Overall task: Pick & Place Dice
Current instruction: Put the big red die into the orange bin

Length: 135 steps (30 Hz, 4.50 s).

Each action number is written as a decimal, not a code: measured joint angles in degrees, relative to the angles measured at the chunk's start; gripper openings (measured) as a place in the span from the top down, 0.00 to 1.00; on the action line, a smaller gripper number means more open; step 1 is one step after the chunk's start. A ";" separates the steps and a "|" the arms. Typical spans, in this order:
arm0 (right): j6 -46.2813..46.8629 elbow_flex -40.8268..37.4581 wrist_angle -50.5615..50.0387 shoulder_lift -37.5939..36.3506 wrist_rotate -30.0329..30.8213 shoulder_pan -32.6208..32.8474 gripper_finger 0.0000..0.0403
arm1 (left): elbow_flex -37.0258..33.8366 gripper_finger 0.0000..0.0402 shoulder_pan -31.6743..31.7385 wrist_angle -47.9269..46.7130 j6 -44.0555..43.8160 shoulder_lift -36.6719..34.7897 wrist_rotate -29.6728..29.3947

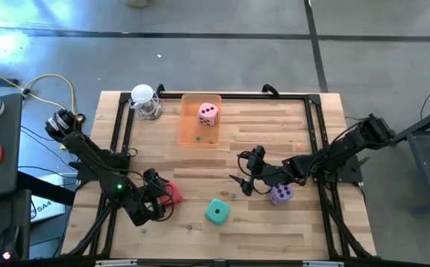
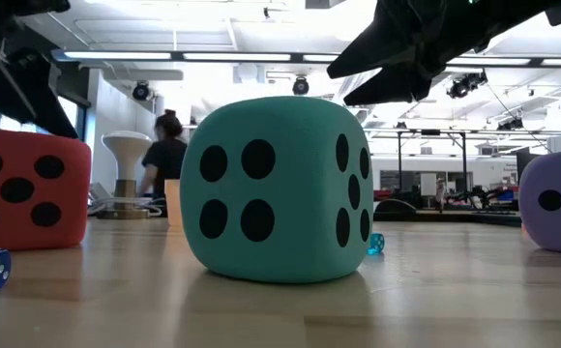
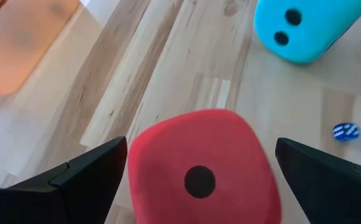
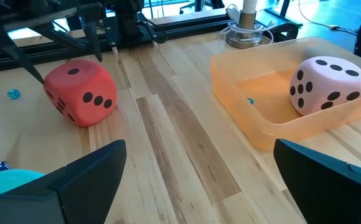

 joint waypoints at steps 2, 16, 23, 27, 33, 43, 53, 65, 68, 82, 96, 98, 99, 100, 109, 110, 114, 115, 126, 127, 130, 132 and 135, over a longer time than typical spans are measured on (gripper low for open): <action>0.00 0.00 0.01 0.00 0.00 0.00 0.01 | 0.00 0.01 0.00 -0.07 -0.06 1.20 0.01; 0.94 0.00 -0.02 0.02 -0.15 0.02 0.01 | -0.20 0.01 0.37 -4.21 -8.87 1.86 0.90; 1.22 0.00 -0.02 0.02 -0.17 0.02 0.01 | -0.28 0.01 0.93 -4.45 -13.04 1.86 0.52; 1.46 0.00 -0.02 0.02 -0.17 0.02 0.01 | -0.28 0.01 1.56 -4.43 -15.62 2.17 0.36; 1.48 0.00 -0.02 0.02 -0.20 0.02 0.01 | -0.22 0.01 1.88 -4.27 -20.38 5.88 -0.53; 1.46 0.01 -0.02 0.02 -0.20 0.02 0.01 | -0.28 0.01 1.81 -4.71 -24.87 7.74 0.73; 1.46 0.01 -0.02 0.02 -0.20 0.02 0.01 | -0.39 0.01 0.78 -4.62 -28.83 7.82 2.24; 1.49 0.02 -0.02 0.02 -0.20 0.02 0.01 | -0.44 0.01 -0.35 -3.98 -29.30 7.91 2.73; 1.49 0.02 -0.02 0.02 -0.20 0.02 0.01 | -0.44 0.05 -0.42 -3.37 -25.99 7.91 2.74; 2.80 0.02 -0.02 0.02 -0.20 0.02 0.01 | -0.58 0.16 -1.53 -2.31 -15.62 3.59 -0.27; 2.82 0.07 0.44 0.02 0.48 -1.59 0.01 | -0.50 0.17 27.85 8.74 37.06 -18.36 -2.50; 2.67 0.07 0.43 0.02 0.48 -2.20 0.01 | -0.50 0.17 35.73 13.73 45.06 -20.75 3.50; 2.53 0.07 0.43 0.02 0.48 -2.55 0.01 | -0.48 0.17 39.79 16.04 47.87 -21.37 6.89; 2.44 0.07 0.44 0.02 0.48 -2.93 0.01 | -0.46 0.17 43.99 18.13 49.70 -21.69 10.38; 2.12 0.07 0.50 0.02 0.15 -7.51 0.01 | -0.39 0.17 70.32 27.70 48.35 -13.35 32.58; 1.42 0.07 0.68 0.02 -0.17 -7.87 0.01 | -0.39 0.17 71.90 28.51 48.10 -11.74 32.64; -1.65 0.07 1.38 0.02 -1.29 -8.84 0.01 | -0.39 0.17 76.01 32.17 47.60 -5.72 32.60; -2.39 0.07 1.39 0.02 -1.68 -9.01 0.01 | -0.39 0.17 76.75 33.34 47.18 -4.31 32.60; -6.69 0.07 1.25 0.02 -1.97 -9.01 0.01 | -0.26 0.17 79.21 41.22 45.07 2.73 31.60; -6.71 0.07 1.13 0.02 -1.97 -9.01 0.01 | -0.29 0.17 78.95 41.11 45.06 2.33 31.59; -6.71 0.07 0.36 0.02 -1.98 -9.01 0.01 | -0.33 0.17 77.54 42.38 46.56 1.14 30.56; -6.71 0.07 0.21 0.02 -1.97 -9.01 0.01 | -0.33 0.17 76.62 42.51 47.06 0.48 26.84; -6.75 0.07 0.20 0.02 -1.97 -9.01 0.01 | -0.33 0.17 76.02 42.52 47.03 0.44 22.96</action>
